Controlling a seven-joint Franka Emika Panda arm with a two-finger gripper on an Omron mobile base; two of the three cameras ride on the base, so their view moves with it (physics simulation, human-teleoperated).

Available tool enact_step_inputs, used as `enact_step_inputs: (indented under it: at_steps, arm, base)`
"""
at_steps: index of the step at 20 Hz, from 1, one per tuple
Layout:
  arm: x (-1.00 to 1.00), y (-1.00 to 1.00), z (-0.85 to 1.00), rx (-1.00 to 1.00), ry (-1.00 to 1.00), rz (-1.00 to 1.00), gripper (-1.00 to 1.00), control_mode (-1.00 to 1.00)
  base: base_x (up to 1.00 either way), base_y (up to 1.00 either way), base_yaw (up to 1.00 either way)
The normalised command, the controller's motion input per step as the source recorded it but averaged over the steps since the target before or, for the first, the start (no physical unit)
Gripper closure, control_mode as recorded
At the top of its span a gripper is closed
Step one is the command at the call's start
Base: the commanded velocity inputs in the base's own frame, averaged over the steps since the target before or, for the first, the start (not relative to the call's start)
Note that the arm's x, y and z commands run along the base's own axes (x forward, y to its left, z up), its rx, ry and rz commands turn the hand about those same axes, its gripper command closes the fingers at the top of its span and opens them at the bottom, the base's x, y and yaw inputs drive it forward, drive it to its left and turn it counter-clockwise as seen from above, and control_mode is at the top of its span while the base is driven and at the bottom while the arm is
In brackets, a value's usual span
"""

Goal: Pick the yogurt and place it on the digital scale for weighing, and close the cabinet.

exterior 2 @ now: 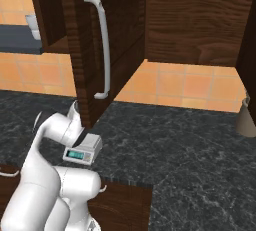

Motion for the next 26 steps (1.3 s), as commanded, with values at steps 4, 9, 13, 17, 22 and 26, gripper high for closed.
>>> enact_step_inputs:
  at_steps: [4,9,13,17,22,26]
  arm:
    - [0.00,0.00,-0.19,0.00,-0.13,0.17,1.00,-1.00]
    - [0.00,0.00,-0.19,0.02,-0.19,0.12,1.00,-1.00]
    - [0.00,0.00,-0.08,0.07,-0.03,0.09,1.00,-1.00]
    - [0.00,-0.03,-0.31,0.00,0.00,0.14,1.00,-1.00]
    - [0.00,-0.11,-0.24,0.07,0.00,0.14,1.00,-1.00]
    - [0.00,-0.04,-0.32,0.14,-0.02,0.06,1.00,-1.00]
  base:
    - [0.00,0.00,0.00]
    - [0.00,0.00,0.00]
    - [0.00,0.00,0.00]
    - [0.00,0.00,0.00]
    - [0.00,0.00,0.00]
    - [0.00,0.00,0.00]
